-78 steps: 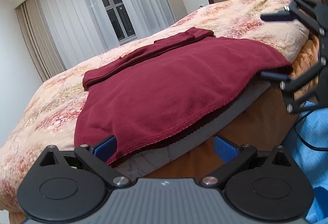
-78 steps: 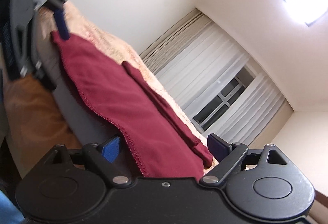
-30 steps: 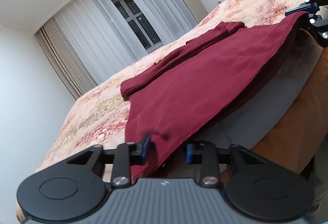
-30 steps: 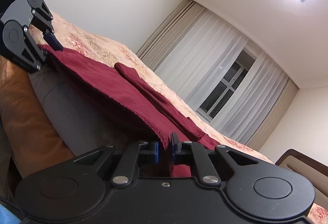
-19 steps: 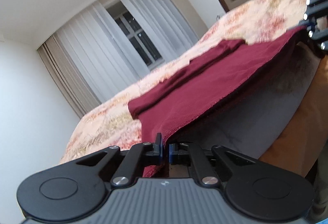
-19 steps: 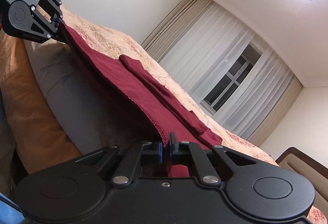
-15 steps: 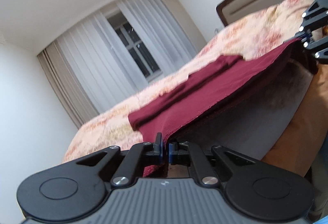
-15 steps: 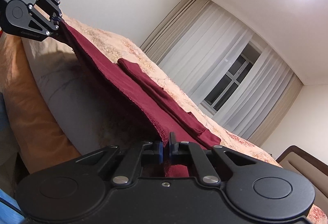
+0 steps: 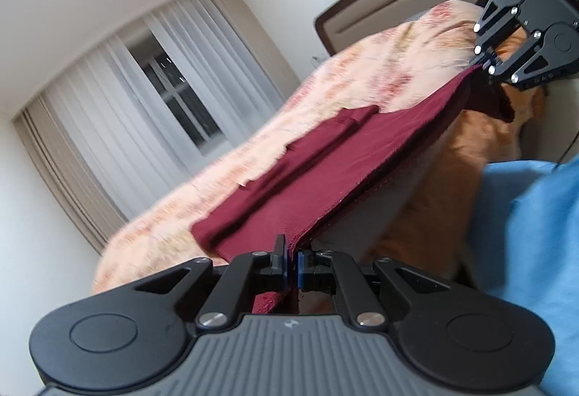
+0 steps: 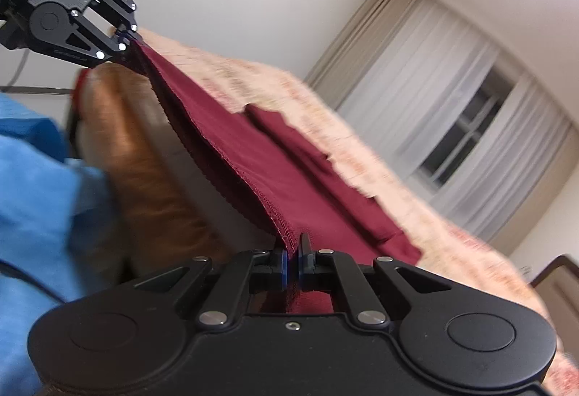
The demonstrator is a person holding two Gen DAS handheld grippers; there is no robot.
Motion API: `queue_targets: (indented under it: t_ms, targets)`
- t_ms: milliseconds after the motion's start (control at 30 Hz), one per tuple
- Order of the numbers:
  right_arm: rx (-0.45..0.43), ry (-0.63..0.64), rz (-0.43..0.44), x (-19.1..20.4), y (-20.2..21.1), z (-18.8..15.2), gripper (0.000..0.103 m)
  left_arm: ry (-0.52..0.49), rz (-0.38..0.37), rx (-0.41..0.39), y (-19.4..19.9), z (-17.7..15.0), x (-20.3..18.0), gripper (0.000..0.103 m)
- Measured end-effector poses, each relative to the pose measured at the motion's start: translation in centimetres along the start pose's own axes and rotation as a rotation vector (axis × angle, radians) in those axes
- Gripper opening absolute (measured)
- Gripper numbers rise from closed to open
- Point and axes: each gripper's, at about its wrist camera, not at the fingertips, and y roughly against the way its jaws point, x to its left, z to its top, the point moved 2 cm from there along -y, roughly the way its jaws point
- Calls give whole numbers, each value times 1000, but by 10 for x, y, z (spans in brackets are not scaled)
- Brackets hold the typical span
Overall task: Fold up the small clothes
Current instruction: 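Lift the hem with both grippers and carry it over the collar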
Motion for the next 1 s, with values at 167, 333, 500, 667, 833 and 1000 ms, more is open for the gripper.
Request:
queue_targets:
  t_ms: [167,333,500,667,833,1000]
  targets:
    - [25,4,62,-5,2,4,4,98,-51,9,-2,9,17,4]
    - [-7,-7,83,-38,-14,25,4,237,-75,-9,-22,39,61,4]
    - [-60,-44,100,-104,-46,61,5,285,-65,-46,-54,80,112,4]
    - [-91,-112,103,-176,-100,90,5,333,-45,-65,-114,113,164,5]
    - [-84,-188,92,-229,-171,102,5,380,-20,-48,-195,130,199,5]
    - [-27,-273,114,-264,-250,94,5,421,-27,40,-286,123,224,4]
